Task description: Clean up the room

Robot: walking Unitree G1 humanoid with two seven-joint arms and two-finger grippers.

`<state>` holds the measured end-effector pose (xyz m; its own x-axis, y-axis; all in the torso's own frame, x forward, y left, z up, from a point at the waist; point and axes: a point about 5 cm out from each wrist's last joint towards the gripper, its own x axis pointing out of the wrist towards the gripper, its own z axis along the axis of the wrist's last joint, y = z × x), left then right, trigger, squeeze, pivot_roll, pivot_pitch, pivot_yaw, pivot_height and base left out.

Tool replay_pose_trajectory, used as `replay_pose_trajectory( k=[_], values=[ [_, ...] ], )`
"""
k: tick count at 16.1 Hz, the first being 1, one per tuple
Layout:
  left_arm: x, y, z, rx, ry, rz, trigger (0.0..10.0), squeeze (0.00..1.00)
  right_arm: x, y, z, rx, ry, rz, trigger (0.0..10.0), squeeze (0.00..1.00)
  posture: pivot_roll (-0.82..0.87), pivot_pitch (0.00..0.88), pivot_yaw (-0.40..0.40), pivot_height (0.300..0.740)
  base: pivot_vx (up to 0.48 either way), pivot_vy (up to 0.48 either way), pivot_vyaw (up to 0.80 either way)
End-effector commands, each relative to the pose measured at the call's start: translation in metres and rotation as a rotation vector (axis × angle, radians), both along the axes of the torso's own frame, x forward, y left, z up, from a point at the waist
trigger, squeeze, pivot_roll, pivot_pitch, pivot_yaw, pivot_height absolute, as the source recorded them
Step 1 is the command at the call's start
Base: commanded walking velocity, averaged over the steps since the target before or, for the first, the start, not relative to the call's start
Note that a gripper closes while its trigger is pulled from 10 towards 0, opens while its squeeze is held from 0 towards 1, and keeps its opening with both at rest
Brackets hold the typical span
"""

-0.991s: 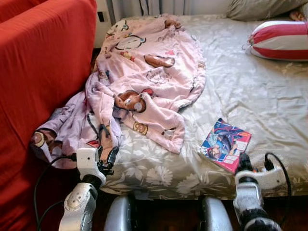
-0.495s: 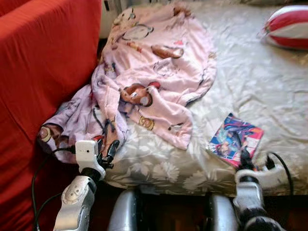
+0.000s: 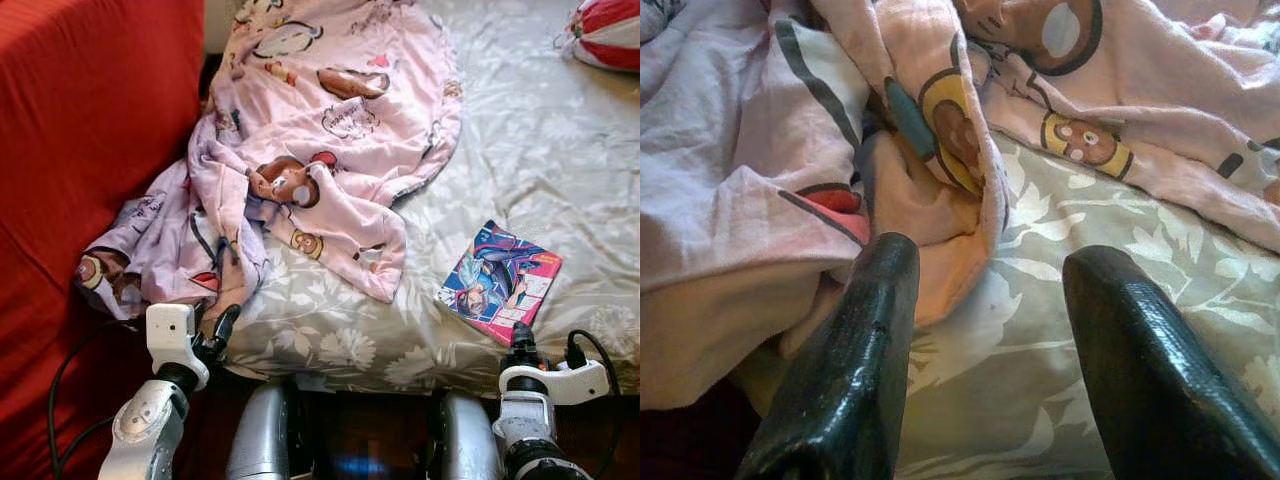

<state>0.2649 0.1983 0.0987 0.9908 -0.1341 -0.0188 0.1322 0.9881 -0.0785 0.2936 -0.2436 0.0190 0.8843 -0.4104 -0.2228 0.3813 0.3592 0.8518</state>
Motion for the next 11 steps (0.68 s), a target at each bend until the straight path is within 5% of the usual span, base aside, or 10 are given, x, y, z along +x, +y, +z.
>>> replay_pose_trajectory(
  k=[1, 11],
  values=[
    [-0.006, 0.006, -0.003, 0.015, 0.031, 0.006, 10.0, 0.0, -0.004, 0.006, -0.008, 0.026, 0.04, 0.008, 10.0, 0.0, 0.21, 0.301, 0.127, 0.587, 0.0, 0.0, 0.0],
    [-0.01, 0.006, -0.004, 0.018, 0.056, 0.0, 10.0, 0.0, 0.006, 0.026, -0.006, 0.047, 0.029, 0.118, 10.0, 0.0, 0.22, 0.304, 0.13, 0.587, 0.0, 0.0, 0.0]
  ],
)
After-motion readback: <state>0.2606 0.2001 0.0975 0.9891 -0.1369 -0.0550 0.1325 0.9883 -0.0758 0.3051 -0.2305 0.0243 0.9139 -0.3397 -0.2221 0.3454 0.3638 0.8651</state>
